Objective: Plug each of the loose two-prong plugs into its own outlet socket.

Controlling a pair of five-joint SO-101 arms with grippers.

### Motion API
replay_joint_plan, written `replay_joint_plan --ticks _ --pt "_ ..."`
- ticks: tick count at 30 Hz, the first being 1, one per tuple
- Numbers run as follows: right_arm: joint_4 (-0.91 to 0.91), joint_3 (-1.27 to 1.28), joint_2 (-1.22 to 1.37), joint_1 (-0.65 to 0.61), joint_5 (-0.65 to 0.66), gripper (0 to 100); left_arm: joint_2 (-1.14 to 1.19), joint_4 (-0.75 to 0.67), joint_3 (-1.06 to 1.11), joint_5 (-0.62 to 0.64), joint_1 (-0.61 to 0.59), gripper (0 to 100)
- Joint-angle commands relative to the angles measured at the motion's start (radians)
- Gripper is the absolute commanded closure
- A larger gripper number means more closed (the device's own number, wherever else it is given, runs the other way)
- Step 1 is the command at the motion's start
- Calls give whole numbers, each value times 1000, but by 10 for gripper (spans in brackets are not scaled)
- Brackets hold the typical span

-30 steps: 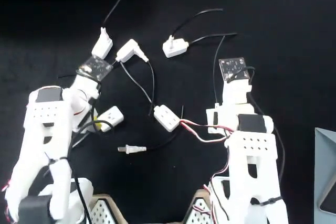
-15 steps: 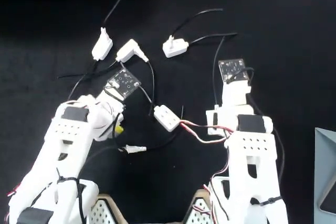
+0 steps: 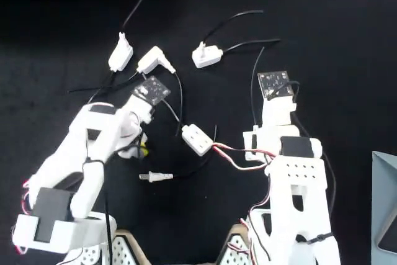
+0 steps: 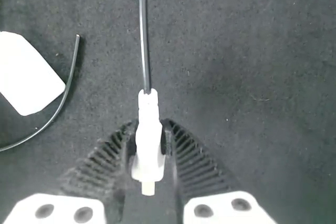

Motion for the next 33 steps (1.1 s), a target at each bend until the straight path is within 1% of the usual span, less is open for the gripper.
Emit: replay_joint_plan --ticks 1,5,7,9,12,14,18,22,24,28,33 --pt "-14 -5 -22 8 -9 986 44 -2 -104 8 -62 739" --pt "-14 -5 -22 8 -9 986 48 -2 -140 8 -90 838" --pt "-14 -5 -22 8 -9 986 48 -2 -145 8 -93 857" --pt "-14 -5 -22 8 -9 986 48 -2 -145 8 -94 828" --pt "-14 -5 -22 8 -9 986 48 -2 -143 15 -107 727" --pt "-14 -5 -22 8 -9 986 48 -9 -148 66 -122 682" --pt "-14 -5 -22 8 -9 986 48 8 -206 87 -163 678" --pt "-14 -5 -22 6 -9 986 57 72 -320 87 -229 677" --pt "-14 -5 -22 6 -9 986 58 83 -354 87 -260 678" --pt "-14 -5 -22 6 -9 986 58 80 -358 64 -292 678" --pt "-12 -5 -22 6 -9 986 41 101 -369 49 -300 679"
